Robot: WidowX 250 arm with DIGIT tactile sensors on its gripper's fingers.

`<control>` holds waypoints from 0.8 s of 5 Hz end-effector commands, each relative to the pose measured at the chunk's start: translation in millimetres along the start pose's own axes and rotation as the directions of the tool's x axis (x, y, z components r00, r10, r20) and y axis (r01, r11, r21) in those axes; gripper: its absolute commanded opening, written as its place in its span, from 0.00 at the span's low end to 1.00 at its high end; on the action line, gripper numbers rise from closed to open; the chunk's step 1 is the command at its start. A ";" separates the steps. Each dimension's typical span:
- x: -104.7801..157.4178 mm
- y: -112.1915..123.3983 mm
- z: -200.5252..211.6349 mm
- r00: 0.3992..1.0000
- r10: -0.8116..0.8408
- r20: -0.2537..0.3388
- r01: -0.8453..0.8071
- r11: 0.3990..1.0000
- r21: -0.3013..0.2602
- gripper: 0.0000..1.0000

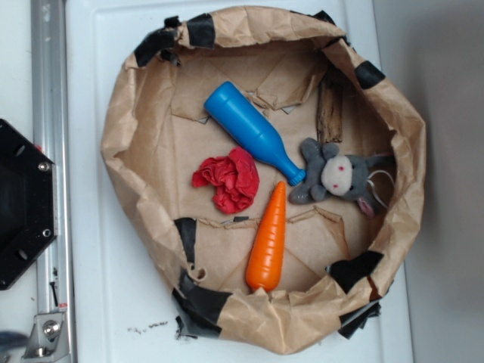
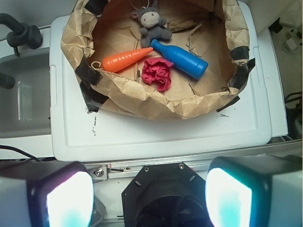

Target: Grab the blue bottle.

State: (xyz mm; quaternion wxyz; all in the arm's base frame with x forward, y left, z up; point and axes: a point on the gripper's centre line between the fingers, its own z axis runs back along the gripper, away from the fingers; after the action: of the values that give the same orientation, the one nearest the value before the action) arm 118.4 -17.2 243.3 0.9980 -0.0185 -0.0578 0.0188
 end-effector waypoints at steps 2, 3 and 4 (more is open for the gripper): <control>47.3 34.6 -37.1 0.969 -0.207 0.138 0.216 0.975 -0.055 1.00; 88.5 47.3 -58.9 0.896 -0.419 0.148 0.430 0.902 -0.047 1.00; 110.9 55.0 -97.3 0.843 -0.538 0.017 0.538 0.843 -0.003 1.00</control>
State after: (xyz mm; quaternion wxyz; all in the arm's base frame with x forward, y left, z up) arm 228.9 42.4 142.6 0.9671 -0.0215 -0.0405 -0.2504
